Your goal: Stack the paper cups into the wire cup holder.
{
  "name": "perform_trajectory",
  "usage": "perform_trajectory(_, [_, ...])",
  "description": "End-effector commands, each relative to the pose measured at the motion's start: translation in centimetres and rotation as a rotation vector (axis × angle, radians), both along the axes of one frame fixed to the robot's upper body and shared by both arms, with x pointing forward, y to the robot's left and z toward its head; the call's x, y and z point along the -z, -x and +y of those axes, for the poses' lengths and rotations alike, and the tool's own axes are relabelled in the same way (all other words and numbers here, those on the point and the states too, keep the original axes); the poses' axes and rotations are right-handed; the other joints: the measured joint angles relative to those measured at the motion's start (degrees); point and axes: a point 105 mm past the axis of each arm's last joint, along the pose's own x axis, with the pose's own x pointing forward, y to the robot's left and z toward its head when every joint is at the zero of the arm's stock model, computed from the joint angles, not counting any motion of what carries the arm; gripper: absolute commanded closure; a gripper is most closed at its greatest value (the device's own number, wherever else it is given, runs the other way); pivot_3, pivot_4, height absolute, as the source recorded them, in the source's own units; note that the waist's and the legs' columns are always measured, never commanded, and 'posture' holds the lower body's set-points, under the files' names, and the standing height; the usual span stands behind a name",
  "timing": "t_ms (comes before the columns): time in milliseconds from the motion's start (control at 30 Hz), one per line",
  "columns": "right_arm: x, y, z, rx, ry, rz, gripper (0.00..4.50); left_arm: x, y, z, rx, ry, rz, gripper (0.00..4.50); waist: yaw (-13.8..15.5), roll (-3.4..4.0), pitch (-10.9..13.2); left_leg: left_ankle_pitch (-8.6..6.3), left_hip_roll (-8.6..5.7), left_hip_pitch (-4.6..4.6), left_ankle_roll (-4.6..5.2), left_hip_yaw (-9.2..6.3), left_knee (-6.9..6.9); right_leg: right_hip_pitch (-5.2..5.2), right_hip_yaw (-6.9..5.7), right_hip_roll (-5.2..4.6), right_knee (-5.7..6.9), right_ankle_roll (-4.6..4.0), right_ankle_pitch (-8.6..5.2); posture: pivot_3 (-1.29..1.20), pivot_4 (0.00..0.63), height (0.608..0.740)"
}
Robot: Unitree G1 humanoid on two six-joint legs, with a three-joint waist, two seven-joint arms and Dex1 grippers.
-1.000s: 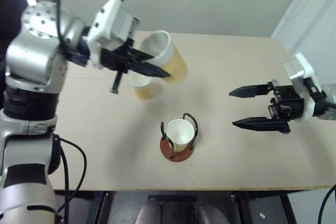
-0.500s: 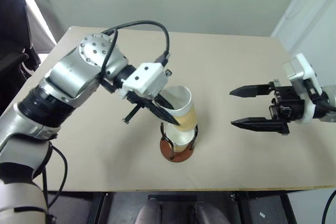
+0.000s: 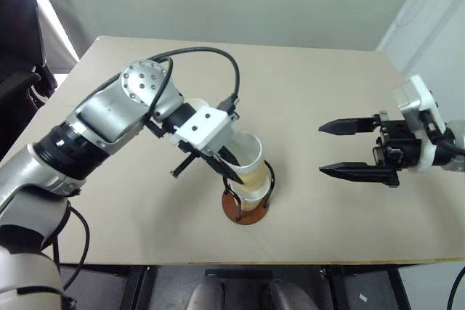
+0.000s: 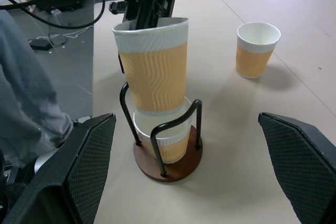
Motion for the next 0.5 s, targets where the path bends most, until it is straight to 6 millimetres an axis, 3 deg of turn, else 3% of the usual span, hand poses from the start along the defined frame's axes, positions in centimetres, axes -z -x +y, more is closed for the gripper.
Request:
perform_trajectory(33, [-1.1, 0.6, -0.3, 0.002, 0.001, -0.056, 0.07, 0.0, 0.7, 0.0, 0.060, -0.026, -0.003, 3.77, 0.0, 0.00, 0.0, 0.00, 0.00, 0.00, 0.00, 0.00, 0.00, 0.00, 0.00, 0.00, 0.00, 0.00, 0.00, 0.00, 0.150, 0.740])
perform_trajectory(367, [-1.1, 0.5, -0.2, 0.006, -0.001, -0.061, 0.07, 0.6, 0.2, -0.1, 0.064, -0.042, -0.037, 0.15, 0.0, 0.00, 0.0, 0.00, 0.00, -0.01, 0.00, 0.00, 0.02, 0.00, 0.00, 0.00, 0.00, 0.00, 0.00, 0.00, 0.150, 0.740])
perform_trajectory(500, [-1.1, 0.5, -0.3, 0.006, 0.001, -0.059, 0.07, -1.8, -1.8, -0.5, -0.009, 0.050, -0.092, 0.03, 0.2, 0.00, 0.0, -0.01, 0.00, -0.01, 0.00, 0.00, 0.04, 0.00, 0.00, 0.00, 0.01, 0.00, 0.00, 0.00, 0.150, 0.740])
